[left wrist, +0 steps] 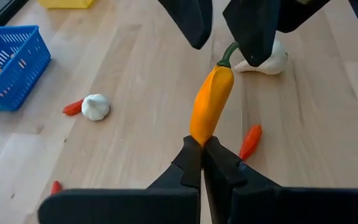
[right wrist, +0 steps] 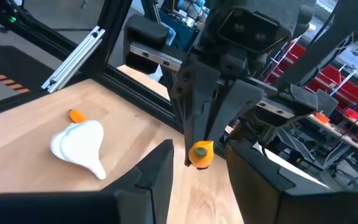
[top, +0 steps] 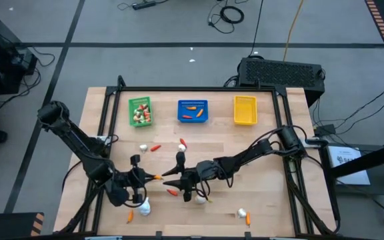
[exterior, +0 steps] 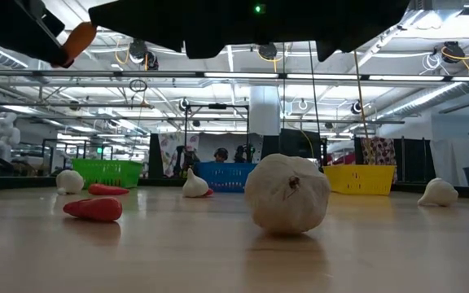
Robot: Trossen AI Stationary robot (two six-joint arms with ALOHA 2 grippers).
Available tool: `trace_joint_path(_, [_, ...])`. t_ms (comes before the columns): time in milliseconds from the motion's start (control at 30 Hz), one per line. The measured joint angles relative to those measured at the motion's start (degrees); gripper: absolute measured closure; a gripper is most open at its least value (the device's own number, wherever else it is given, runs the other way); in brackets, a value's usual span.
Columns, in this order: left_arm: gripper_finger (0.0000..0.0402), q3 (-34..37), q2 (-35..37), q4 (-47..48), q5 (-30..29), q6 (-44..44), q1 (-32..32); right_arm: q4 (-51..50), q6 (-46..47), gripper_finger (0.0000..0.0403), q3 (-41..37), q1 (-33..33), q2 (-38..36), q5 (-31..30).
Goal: Sort produce into baskets
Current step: Put the yellow chili pepper into the blue bin
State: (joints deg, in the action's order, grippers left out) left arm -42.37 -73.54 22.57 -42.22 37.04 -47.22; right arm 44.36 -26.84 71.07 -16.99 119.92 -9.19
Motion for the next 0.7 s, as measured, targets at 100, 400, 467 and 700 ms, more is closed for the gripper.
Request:
trace_joint_path(100, [0.0395,0.0,0.0,0.0,0.0,0.0,0.0,-0.02,0.55,0.0278,0.0,0.04,0.0,-0.02])
trace_joint_path(400, [0.0388,-0.04,0.0,-0.19,0.0,0.04,0.0,0.0,0.64,0.0336,0.0,0.14,-0.02,-0.01])
trace_joint_path(467, [0.0387,-0.07,0.0,-0.45,0.0,0.04,0.02,0.0,0.64,0.0348,0.0,0.17,-0.02,-0.02])
trace_joint_path(700, [0.0386,-0.07,0.0,-1.58,0.0,0.02,0.0,0.0,0.64,0.0373,0.0,0.17,-0.02,0.0])
